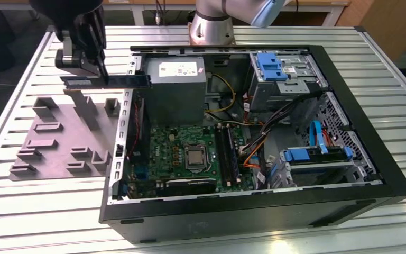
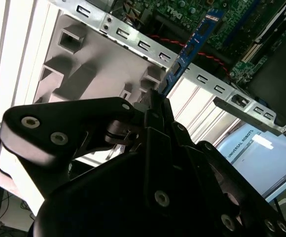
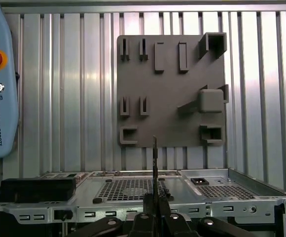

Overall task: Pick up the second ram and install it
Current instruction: 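Pick up the second ram and move it above second insertion slot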

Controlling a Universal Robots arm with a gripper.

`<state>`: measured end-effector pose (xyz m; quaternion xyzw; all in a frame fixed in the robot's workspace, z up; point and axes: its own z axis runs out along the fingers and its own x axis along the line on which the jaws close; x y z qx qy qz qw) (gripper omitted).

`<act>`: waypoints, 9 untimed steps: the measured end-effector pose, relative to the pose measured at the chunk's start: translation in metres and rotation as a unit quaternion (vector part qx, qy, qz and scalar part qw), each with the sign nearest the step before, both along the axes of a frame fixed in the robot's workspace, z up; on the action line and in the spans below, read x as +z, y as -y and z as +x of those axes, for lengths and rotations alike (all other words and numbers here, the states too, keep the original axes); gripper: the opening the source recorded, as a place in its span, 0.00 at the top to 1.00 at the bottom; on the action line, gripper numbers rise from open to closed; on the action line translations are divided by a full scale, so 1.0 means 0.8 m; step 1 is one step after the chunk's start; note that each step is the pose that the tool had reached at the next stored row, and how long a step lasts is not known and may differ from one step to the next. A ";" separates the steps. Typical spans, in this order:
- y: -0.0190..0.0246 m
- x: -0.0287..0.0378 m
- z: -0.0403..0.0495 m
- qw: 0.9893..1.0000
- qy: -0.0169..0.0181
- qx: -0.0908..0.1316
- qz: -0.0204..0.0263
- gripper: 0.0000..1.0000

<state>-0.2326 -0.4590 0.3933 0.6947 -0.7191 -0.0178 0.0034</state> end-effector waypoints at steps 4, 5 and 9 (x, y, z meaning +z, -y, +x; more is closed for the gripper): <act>0.0000 0.0000 0.004 1.000 0.000 0.000 0.000 0.86; 0.0000 0.0000 0.006 1.000 0.000 0.000 0.000 0.86; 0.0000 -0.0001 0.010 1.000 0.000 0.000 0.000 0.86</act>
